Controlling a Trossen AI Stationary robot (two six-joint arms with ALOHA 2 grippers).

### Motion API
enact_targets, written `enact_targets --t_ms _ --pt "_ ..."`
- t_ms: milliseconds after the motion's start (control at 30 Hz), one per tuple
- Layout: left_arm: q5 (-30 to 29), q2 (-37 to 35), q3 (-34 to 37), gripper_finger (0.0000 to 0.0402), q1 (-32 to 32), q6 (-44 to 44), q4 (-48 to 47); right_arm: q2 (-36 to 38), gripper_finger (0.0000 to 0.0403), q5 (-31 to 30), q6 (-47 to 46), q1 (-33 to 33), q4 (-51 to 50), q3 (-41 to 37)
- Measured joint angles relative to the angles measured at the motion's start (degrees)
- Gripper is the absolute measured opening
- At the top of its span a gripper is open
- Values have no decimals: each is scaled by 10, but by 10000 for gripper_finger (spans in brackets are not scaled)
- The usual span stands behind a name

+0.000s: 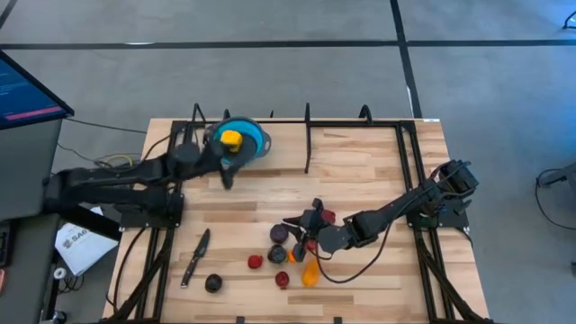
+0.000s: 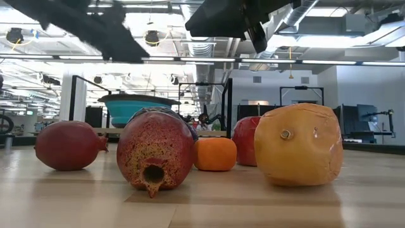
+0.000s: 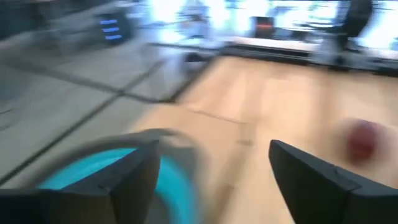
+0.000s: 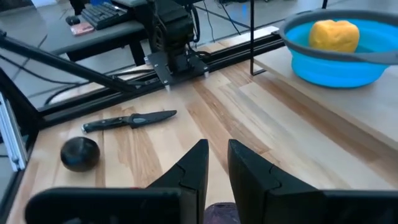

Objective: Pick & Place Fruit
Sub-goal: Put the bottom left plum in the blue strainer bowl on the shelf

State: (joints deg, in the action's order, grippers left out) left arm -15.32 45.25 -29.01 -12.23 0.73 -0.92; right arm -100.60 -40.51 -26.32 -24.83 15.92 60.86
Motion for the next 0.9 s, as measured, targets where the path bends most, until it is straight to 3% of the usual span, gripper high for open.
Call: enact_targets --t_ms 200,333,500,667,800,900 --pt "-28 -4 -3 245 206 -15 -40 2 56 1 43 6 -3 0" --pt "-88 48 -14 238 349 -49 -86 2 56 1 44 7 -3 0" --pt "-113 148 -101 249 485 -165 -225 2 56 1 43 10 -2 0" --pt "-37 237 -186 278 571 -298 -353 2 56 1 43 13 1 0" --pt "61 273 -194 306 629 -438 -374 2 56 1 43 18 8 0" --pt "99 290 -188 324 682 -531 -376 2 56 1 43 25 15 0"
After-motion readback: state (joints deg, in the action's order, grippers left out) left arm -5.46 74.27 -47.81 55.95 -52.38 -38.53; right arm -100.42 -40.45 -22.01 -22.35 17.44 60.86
